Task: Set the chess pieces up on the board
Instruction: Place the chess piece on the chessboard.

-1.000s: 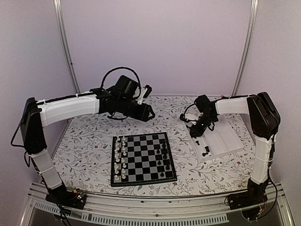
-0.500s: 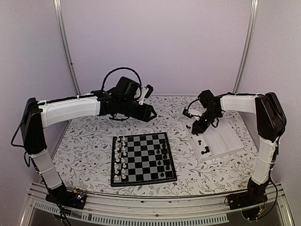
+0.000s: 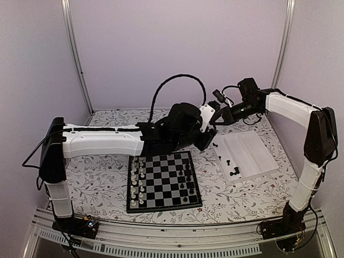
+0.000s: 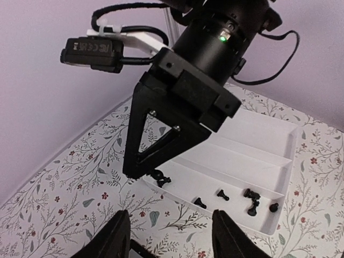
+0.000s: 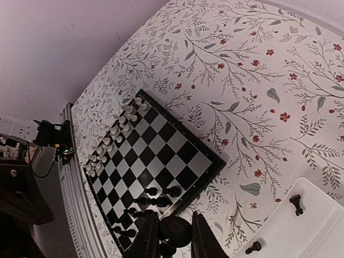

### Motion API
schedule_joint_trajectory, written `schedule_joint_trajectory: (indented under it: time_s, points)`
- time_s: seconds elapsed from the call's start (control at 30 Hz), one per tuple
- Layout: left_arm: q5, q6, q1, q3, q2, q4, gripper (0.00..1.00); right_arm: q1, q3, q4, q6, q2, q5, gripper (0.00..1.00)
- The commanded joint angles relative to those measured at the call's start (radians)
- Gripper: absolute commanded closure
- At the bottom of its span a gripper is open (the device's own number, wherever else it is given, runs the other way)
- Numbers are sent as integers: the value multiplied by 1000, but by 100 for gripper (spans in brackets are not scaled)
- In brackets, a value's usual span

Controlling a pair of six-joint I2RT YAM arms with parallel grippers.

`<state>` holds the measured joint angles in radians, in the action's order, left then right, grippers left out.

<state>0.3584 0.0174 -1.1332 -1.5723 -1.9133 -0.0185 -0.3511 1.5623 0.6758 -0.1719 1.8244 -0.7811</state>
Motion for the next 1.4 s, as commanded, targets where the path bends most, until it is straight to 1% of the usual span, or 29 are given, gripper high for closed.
schedule_joint_trajectory:
  time_s: [0.0,0.13,0.3,0.47,0.6,0.7,0.77,0.93,1.03,1.1,1.2,1.27,1.3,1.37]
  points:
    - [150,-21,-5,-67,-92,52,46,-3,12,-45,115,-22,-197,96]
    - [199,64,-5,-106,-133,58,44,-6,-1,-81,149,-37,-233,96]
    - [197,117,2,-134,-163,74,42,-9,-25,-106,162,-57,-253,96]
    - [188,167,18,-171,-188,43,43,-10,-43,-122,167,-72,-262,95]
    - [160,202,35,-184,-196,26,48,-11,-53,-131,166,-77,-271,95]
    - [143,218,45,-189,-200,23,52,-12,-60,-135,167,-80,-274,95]
    - [131,223,49,-190,-202,22,58,-13,-64,-139,167,-83,-274,95]
    - [101,239,62,-190,-204,22,74,-13,-72,-147,196,-92,-278,95]
    - [81,234,65,-190,-199,22,86,-13,-74,-150,201,-95,-280,94]
    - [64,223,68,-187,-191,22,91,-13,-72,-149,202,-96,-280,90]
    - [22,201,75,-170,-163,-27,96,-7,-57,-129,191,-98,-274,76]
    - [-29,187,82,-139,-130,-47,97,8,-16,-80,118,-102,-272,66]
    - [-58,179,85,-120,-108,-58,97,19,13,-47,84,-102,-273,63]
    - [-131,161,95,-86,-65,-87,97,45,65,5,-13,-107,-277,59]
